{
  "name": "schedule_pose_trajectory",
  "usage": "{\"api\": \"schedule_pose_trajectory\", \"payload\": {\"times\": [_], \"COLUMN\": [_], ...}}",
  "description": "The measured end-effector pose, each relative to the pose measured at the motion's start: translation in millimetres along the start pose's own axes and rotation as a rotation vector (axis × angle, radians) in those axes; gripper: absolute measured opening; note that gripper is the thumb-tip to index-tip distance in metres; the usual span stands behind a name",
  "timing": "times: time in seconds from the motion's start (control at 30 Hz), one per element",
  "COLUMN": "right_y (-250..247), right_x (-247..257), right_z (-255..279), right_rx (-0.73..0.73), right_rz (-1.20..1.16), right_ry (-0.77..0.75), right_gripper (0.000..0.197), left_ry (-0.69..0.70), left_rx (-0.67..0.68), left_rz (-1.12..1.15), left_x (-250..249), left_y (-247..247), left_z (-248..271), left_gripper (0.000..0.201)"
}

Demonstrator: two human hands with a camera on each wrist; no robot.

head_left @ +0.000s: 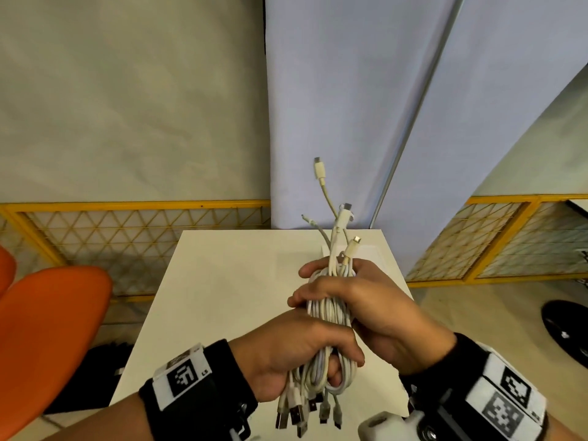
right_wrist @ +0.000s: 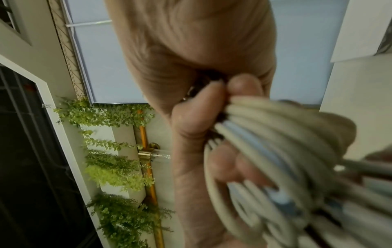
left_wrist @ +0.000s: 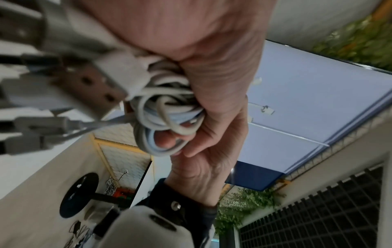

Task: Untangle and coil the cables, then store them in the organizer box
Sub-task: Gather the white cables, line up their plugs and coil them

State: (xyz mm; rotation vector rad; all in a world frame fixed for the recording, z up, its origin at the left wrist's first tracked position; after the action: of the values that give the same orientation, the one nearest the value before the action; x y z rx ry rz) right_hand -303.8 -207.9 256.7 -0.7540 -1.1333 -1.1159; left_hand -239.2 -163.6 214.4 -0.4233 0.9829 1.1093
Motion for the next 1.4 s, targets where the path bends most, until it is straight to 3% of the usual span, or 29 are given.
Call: {"api": "schedule_pose_trajectory", "payload": {"times": [0.07,0.17,0.2,0.27,0.37,0.53,0.73,0.93,1.03,1.13,1.27,1.4], "right_y": [5.2,10.4,11.6,13.0,14.1,10.2,9.2,13.0,8.0,2.4,-4.0,-3.9], "right_x": [5.4,12.6,13.8,13.4,14.3,14.6,14.4,27.9,30.3,35.0,39.3,38.5], "right_z": [0.6,-1.5,-2.7,-5.5,-7.5,-9.6,-12.0,-2.6,-1.6,-3.4,-7.6,-9.7], "right_rx": [0.020,0.043,0.045,0.050,0.059,0.026,0.045,0.150,0.064,-0.025,-0.079,-0.100], "right_rz": [-0.141,-0.297,-0.331,-0.378,-0.382,-0.331,-0.310,-0.298,-0.213,-0.215,-0.273,-0.286], "right_ry": [-0.011,-0.034,-0.033,-0.012,-0.005,-0.030,-0.005,-0.052,-0.106,-0.149,-0.151,-0.160], "right_gripper": [0.022,0.018,0.016,0.012,0.015,0.028,0.031,0.009,0.021,0.021,0.020,0.019], "left_ry": [0.063,0.183,0.203,0.197,0.175,0.180,0.142,0.129,0.157,0.260,0.300,0.317], "left_rx": [-0.012,-0.013,0.005,0.092,0.220,0.226,0.128,0.158,0.155,0.077,0.006,-0.066], "left_rz": [-0.027,-0.078,-0.095,-0.093,-0.051,-0.065,-0.056,-0.053,-0.063,-0.062,-0.139,-0.189], "left_x": [-8.6,-24.9,-27.4,-29.0,-24.2,-21.9,-17.1,-18.6,-18.6,-26.3,-24.7,-23.1], "left_y": [-2.2,-5.3,-6.0,-1.4,6.0,7.1,8.8,11.2,14.2,13.3,12.3,3.6], "left_z": [-0.1,1.2,1.2,2.7,4.0,1.8,1.7,6.2,6.0,6.4,10.6,7.7], "left_gripper": [0.025,0.010,0.019,0.023,0.010,0.005,0.023,0.018,0.016,0.014,0.043,0.035]}}
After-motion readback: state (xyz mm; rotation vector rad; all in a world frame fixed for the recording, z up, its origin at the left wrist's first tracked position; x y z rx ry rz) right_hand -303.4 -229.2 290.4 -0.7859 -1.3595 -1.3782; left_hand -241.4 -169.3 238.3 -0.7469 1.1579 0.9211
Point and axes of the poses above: each hand's wrist, its own z-axis away from the middle knuckle, its own y-axis out of the palm, x = y × z, the point moved 8 cm from there along -z, towards the middle knuckle, and after that the axes turned 1 degree about z, right-handed, at the moved point
